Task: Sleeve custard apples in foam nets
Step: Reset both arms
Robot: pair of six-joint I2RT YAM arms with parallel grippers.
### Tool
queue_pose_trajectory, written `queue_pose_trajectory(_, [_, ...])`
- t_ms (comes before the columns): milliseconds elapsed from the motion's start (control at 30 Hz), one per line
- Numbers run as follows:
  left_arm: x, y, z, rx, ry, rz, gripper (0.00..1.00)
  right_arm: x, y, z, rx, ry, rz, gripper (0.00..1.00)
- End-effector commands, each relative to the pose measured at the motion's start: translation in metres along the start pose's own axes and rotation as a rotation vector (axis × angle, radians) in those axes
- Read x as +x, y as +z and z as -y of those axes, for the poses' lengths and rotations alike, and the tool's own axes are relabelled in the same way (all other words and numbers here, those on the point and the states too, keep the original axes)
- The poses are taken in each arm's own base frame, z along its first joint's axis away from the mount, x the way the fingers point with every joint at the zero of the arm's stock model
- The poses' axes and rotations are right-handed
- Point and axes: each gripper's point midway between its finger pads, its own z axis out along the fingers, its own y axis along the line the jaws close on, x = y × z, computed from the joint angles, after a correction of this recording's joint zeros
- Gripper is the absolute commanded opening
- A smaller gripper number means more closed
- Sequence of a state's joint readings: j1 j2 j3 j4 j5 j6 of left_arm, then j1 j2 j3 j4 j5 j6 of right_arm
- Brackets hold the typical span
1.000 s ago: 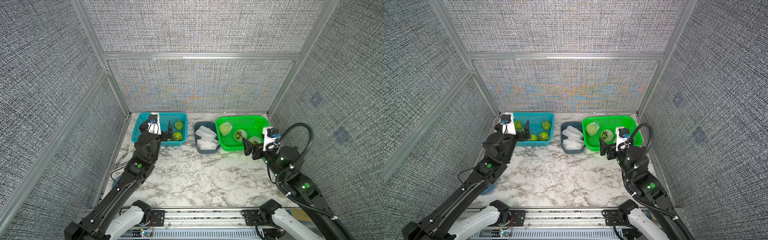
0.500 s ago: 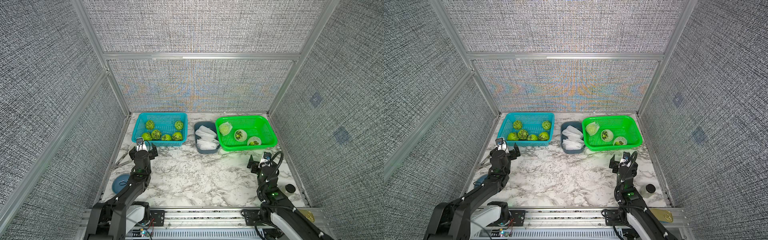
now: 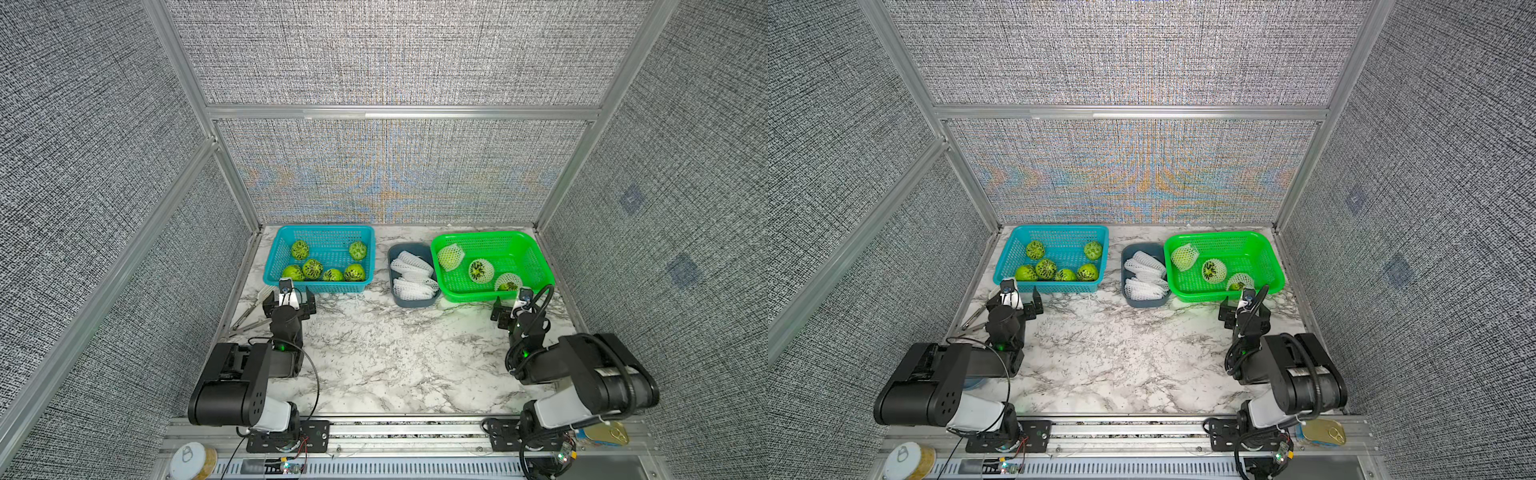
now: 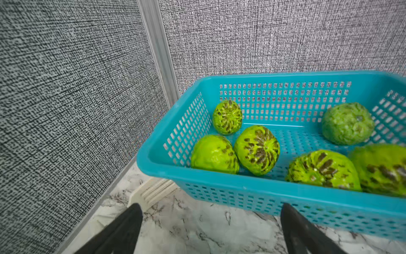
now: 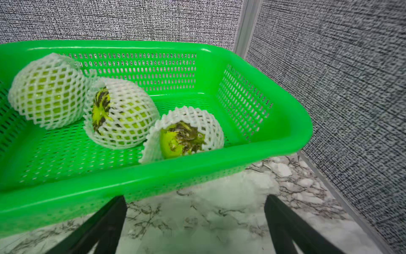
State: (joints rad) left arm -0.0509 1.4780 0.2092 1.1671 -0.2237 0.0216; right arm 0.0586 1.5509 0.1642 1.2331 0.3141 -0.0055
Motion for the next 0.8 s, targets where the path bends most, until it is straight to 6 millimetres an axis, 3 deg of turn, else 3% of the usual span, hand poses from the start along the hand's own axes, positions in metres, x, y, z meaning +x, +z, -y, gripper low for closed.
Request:
queue_pose_trajectory(0, [-0.011,-0.002,0.019,0.122,-0.003,0.068,0.99,-0.02,0.009,-0.009,-0.048,0.014,0.043,0.99])
queue_pose_trajectory(267, [-0.01,-0.005,0.02,0.134,0.001,0.085,0.99,-0.017,0.028,-0.011,-0.071,0.026,-0.037,0.99])
queue_pose_trajectory(767, [-0.009,-0.004,0.02,0.132,0.001,0.082,0.99,-0.017,0.029,-0.01,-0.073,0.031,-0.04,0.99])
